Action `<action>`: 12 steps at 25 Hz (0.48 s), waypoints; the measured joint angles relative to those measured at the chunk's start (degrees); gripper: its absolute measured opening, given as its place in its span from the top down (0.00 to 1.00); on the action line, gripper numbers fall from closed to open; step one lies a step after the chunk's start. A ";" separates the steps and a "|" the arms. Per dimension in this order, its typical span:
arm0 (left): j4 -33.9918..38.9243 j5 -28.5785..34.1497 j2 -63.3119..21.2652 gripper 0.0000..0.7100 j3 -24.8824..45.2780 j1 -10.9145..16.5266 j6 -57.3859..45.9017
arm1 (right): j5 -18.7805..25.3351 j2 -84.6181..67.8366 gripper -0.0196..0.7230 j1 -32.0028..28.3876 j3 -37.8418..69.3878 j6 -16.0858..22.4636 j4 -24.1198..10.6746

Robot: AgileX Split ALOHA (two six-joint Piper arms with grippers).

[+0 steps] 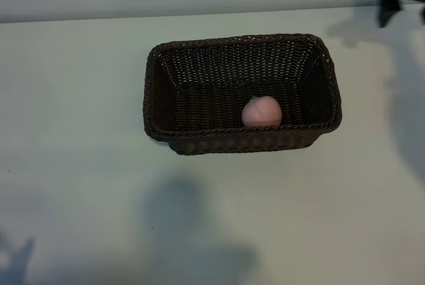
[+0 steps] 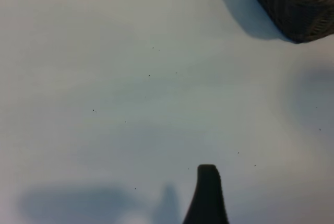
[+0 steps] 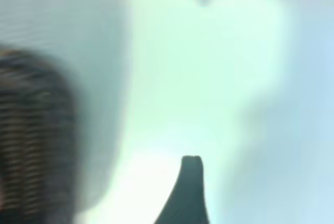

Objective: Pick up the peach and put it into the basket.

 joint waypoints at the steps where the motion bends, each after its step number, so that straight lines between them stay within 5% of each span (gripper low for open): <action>1: 0.00 0.00 0.00 0.17 0.00 0.00 0.00 | 0.00 0.00 0.12 -1.66 0.00 -0.25 -0.24; 12: 0.00 0.00 0.00 0.17 0.00 0.00 0.00 | 1.49 -1.30 0.15 -8.07 0.00 -2.60 -0.43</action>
